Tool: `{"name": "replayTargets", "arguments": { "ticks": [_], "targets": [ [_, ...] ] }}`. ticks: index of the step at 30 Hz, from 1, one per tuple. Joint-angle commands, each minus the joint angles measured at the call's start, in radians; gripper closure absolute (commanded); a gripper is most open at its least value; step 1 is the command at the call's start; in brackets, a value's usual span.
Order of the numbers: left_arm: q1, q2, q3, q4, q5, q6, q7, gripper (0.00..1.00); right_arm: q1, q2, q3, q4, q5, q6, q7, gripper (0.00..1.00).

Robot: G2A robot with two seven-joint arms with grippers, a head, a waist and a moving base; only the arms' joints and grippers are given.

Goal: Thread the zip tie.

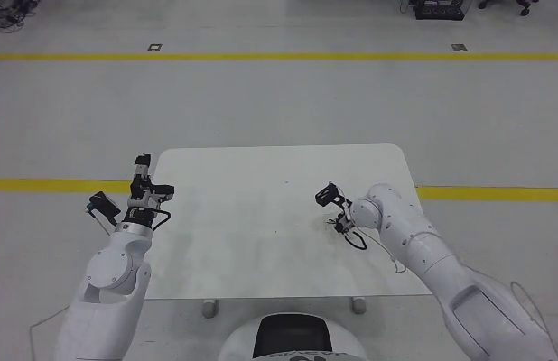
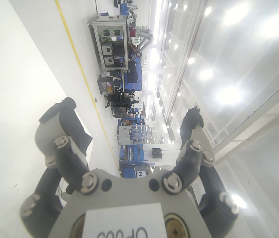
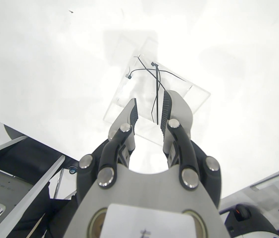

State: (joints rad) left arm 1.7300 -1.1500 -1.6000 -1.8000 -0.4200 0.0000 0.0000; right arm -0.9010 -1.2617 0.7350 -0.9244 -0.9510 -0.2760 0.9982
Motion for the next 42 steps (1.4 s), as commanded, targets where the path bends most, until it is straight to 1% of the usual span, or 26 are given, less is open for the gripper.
{"name": "replayTargets", "arguments": {
  "ticks": [1, 7, 8, 10, 14, 20, 28, 32, 42],
  "targets": [
    [0.000, 0.000, 0.000, 0.000, 0.000, 0.000, 0.000, 0.00, 0.004, -0.004, -0.005, 0.013, -0.001, -0.002, -0.003, 0.78],
    [0.000, 0.000, 0.000, 0.000, 0.000, 0.000, 0.000, 0.00, 0.015, -0.017, -0.023, 0.043, -0.010, 0.004, -0.012, 0.78],
    [0.000, 0.000, 0.000, 0.000, 0.000, 0.000, 0.000, 0.00, 0.017, -0.020, -0.027, 0.049, -0.011, 0.003, -0.014, 0.80],
    [0.000, 0.000, 0.000, 0.000, 0.000, 0.000, 0.000, 0.00, 0.020, -0.024, -0.032, 0.057, -0.013, 0.004, -0.017, 0.81],
    [0.000, 0.000, 0.000, 0.000, 0.000, 0.000, 0.000, 0.00, 0.026, -0.034, -0.042, 0.075, -0.018, 0.009, -0.024, 0.88],
    [0.000, 0.000, 0.000, 0.000, 0.000, 0.000, 0.000, 0.00, 0.034, -0.045, -0.051, 0.102, -0.020, 0.014, -0.032, 0.93],
    [0.000, 0.000, 0.000, 0.000, 0.000, 0.000, 0.000, 0.00, 0.046, -0.061, -0.062, 0.139, -0.024, 0.031, -0.040, 0.93],
    [0.000, 0.000, 0.000, 0.000, 0.000, 0.000, 0.000, 0.00, 0.050, -0.068, -0.066, 0.154, -0.028, 0.037, -0.047, 0.91],
    [0.000, 0.000, 0.000, 0.000, 0.000, 0.000, 0.000, 0.00, 0.059, -0.082, -0.072, 0.188, -0.037, 0.039, -0.062, 0.91]
  ]
}}
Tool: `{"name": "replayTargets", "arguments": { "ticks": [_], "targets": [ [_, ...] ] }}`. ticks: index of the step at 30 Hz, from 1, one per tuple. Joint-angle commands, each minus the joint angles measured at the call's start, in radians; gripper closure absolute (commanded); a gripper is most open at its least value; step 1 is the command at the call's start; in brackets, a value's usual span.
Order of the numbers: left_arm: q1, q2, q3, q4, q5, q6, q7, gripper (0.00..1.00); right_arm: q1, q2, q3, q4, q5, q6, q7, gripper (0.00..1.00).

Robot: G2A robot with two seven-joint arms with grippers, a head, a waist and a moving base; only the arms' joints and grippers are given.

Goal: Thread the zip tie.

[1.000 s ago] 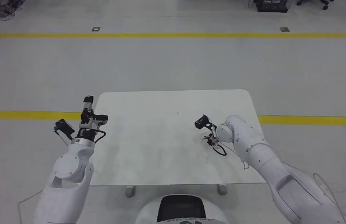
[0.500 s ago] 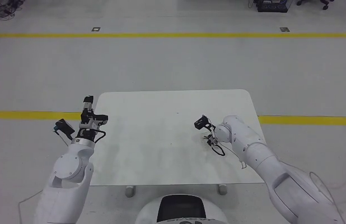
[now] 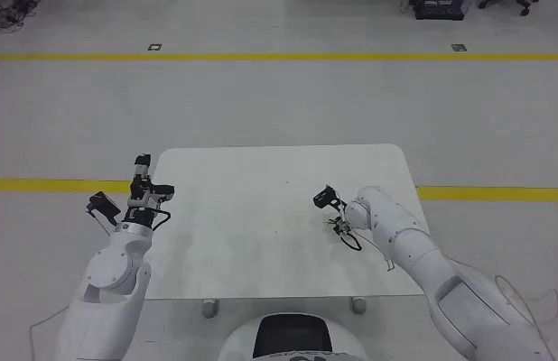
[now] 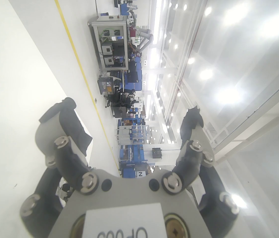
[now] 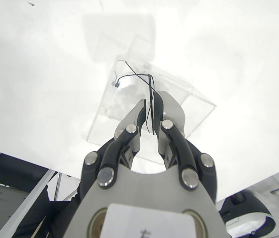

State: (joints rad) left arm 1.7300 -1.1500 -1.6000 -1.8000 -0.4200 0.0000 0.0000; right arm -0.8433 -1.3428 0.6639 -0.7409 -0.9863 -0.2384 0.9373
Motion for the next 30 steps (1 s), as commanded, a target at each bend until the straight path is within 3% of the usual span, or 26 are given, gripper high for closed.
{"name": "replayTargets", "arguments": {
  "ticks": [1, 6, 9, 16, 23, 30],
  "targets": [
    [0.000, 0.000, 0.000, 0.000, 0.000, 0.000, 0.000, 0.00, 0.002, -0.003, -0.001, 0.007, -0.002, 0.002, -0.002, 0.92],
    [0.000, 0.000, 0.000, 0.000, 0.000, 0.000, 0.000, 0.00, 0.005, -0.009, -0.002, 0.023, -0.005, 0.002, -0.007, 0.94],
    [0.000, 0.000, 0.000, 0.000, 0.000, 0.000, 0.000, 0.00, 0.008, -0.013, -0.002, 0.033, -0.005, 0.002, -0.010, 1.00],
    [0.000, 0.000, 0.000, 0.000, 0.000, 0.000, 0.000, 0.00, 0.008, -0.015, 0.004, 0.033, -0.013, -0.004, -0.019, 1.00],
    [0.000, 0.000, 0.000, 0.000, 0.000, 0.000, 0.000, 0.00, -0.021, 0.009, 0.038, -0.044, -0.040, -0.001, -0.015, 1.00],
    [0.000, 0.000, 0.000, 0.000, 0.000, 0.000, 0.000, 0.00, -0.101, 0.065, 0.122, -0.212, -0.074, -0.013, 0.014, 1.00]
  ]
}}
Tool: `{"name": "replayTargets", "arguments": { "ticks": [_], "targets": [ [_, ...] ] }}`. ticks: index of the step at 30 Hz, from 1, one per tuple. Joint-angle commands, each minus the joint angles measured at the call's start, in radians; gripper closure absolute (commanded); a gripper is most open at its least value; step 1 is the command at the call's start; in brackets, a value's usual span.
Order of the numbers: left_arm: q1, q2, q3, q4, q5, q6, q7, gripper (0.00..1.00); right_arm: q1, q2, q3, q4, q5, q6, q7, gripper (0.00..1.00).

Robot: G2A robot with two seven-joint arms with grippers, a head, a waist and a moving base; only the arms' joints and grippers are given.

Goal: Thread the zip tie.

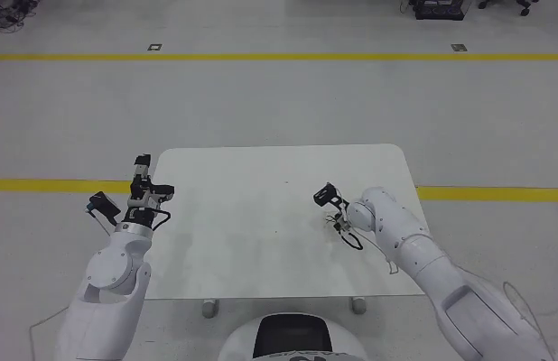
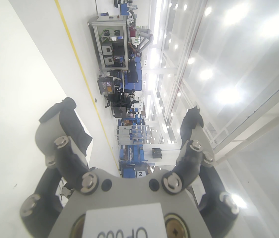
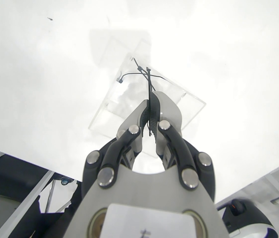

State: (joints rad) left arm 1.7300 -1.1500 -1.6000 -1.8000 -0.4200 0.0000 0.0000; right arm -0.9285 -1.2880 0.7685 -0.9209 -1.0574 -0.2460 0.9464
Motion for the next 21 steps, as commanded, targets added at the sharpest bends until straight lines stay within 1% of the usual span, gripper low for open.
{"name": "replayTargets", "arguments": {
  "ticks": [1, 5, 7, 9, 14, 21],
  "targets": [
    [0.000, 0.000, 0.000, 0.000, 0.000, 0.000, 0.000, 0.00, -0.028, 0.017, 0.031, -0.054, -0.004, -0.011, 0.009, 1.00],
    [0.000, 0.000, 0.000, 0.000, 0.000, 0.000, 0.000, 0.00, -0.075, 0.044, 0.079, -0.132, -0.010, -0.033, 0.035, 1.00],
    [0.000, 0.000, 0.000, 0.000, 0.000, 0.000, 0.000, 0.00, -0.092, 0.052, 0.095, -0.159, -0.010, -0.044, 0.048, 1.00],
    [0.000, 0.000, 0.000, 0.000, 0.000, 0.000, 0.000, 0.00, -0.100, 0.056, 0.103, -0.169, -0.007, -0.053, 0.058, 1.00],
    [0.000, 0.000, 0.000, 0.000, 0.000, 0.000, 0.000, 0.00, -0.094, 0.053, 0.096, -0.149, 0.004, -0.068, 0.066, 1.00],
    [0.000, 0.000, 0.000, 0.000, 0.000, 0.000, 0.000, 0.00, -0.066, 0.038, 0.069, -0.101, 0.010, -0.062, 0.054, 1.00]
  ]
}}
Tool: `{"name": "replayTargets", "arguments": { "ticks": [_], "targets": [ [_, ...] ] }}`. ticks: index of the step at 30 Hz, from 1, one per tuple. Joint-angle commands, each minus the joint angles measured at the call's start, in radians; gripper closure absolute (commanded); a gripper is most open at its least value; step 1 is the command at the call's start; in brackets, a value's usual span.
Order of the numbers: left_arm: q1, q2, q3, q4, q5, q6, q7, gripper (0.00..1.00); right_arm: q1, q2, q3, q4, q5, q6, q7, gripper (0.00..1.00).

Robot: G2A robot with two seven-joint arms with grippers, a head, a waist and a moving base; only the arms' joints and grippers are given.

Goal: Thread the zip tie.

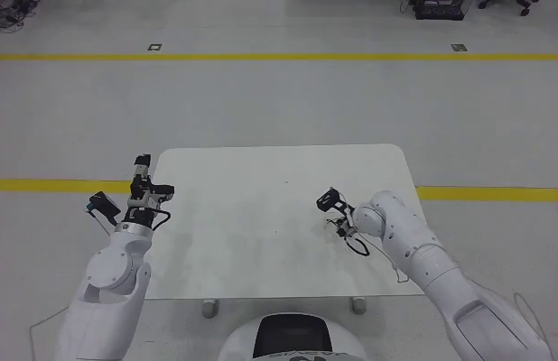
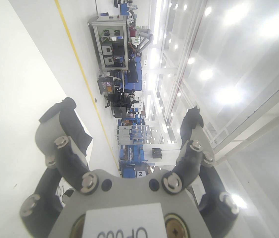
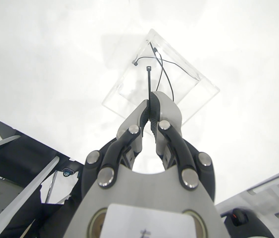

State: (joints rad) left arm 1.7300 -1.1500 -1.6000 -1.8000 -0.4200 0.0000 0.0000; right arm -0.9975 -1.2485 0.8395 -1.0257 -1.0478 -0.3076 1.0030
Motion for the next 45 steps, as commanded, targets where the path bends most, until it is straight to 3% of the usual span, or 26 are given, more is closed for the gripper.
{"name": "replayTargets", "arguments": {
  "ticks": [1, 9, 13, 25, 34, 45],
  "targets": [
    [0.000, 0.000, 0.000, 0.000, 0.000, 0.000, 0.000, 0.00, 0.005, -0.002, -0.004, 0.006, 0.001, 0.000, -0.004, 1.00],
    [0.000, 0.000, 0.000, 0.000, 0.000, 0.000, 0.000, 0.00, -0.013, 0.011, 0.029, -0.029, 0.010, -0.031, -0.021, 1.00],
    [0.000, 0.000, 0.000, 0.000, 0.000, 0.000, 0.000, 0.00, -0.045, 0.034, 0.062, -0.094, 0.033, -0.032, -0.020, 1.00],
    [0.000, 0.000, 0.000, 0.000, 0.000, 0.000, 0.000, 0.00, -0.159, 0.156, 0.141, -0.329, 0.179, -0.032, -0.044, 1.00],
    [0.000, 0.000, 0.000, 0.000, 0.000, 0.000, 0.000, 0.00, -0.168, 0.246, 0.114, -0.382, 0.335, -0.032, -0.073, 1.00],
    [0.000, 0.000, 0.000, 0.000, 0.000, 0.000, 0.000, 0.00, -0.168, 0.246, 0.114, -0.382, 0.335, -0.032, -0.073, 1.00]
  ]
}}
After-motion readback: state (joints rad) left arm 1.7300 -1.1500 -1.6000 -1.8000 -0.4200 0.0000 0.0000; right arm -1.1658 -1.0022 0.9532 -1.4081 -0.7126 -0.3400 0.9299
